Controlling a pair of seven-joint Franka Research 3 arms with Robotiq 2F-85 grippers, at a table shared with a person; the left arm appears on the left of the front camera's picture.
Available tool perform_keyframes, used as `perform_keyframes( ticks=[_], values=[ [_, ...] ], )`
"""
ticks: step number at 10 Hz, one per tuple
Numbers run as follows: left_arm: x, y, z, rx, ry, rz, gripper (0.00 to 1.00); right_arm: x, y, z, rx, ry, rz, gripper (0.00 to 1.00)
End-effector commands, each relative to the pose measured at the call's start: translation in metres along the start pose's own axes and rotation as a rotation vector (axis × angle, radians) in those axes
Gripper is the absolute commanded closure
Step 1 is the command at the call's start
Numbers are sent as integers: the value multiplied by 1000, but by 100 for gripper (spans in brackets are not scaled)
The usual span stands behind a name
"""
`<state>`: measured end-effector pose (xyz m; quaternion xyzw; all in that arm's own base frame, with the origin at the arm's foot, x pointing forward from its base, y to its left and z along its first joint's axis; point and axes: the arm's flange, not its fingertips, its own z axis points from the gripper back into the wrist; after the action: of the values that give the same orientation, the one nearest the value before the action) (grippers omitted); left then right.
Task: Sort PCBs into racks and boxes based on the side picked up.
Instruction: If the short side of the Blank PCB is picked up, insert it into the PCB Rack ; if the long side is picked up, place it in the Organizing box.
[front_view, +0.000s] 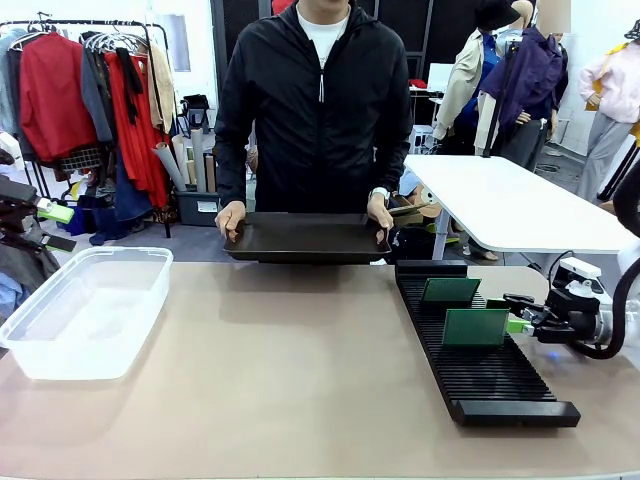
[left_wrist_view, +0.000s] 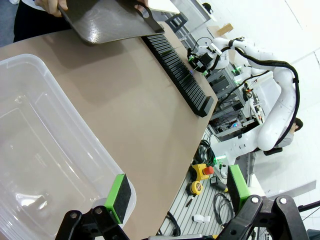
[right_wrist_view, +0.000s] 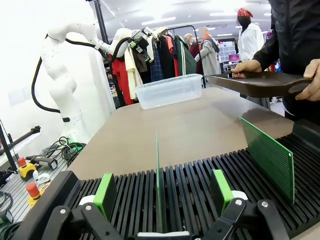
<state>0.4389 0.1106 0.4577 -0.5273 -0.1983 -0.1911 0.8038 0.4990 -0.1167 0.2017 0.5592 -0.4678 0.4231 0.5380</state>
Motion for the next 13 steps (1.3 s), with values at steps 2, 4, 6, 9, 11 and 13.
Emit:
perform_keyframes(
  ticks=[2, 4, 6, 9, 11, 13],
  values=[
    [0, -3, 0, -6, -2, 8, 0, 1, 0, -1, 2, 2, 16, 0],
    [0, -3, 0, -6, -2, 8, 0, 1, 0, -1, 2, 2, 16, 0],
    [0, -3, 0, -6, -2, 8, 0, 1, 0, -1, 2, 2, 16, 0],
    [0, -3, 0, -6, -2, 8, 0, 0, 0, 0, 0, 0, 0, 0],
    [0, -3, 0, -6, -2, 8, 0, 36, 11, -12, 17, 13, -37, 0],
    [0, -3, 0, -6, -2, 8, 0, 67, 25, -24, 13, 47, -44, 0]
  ],
)
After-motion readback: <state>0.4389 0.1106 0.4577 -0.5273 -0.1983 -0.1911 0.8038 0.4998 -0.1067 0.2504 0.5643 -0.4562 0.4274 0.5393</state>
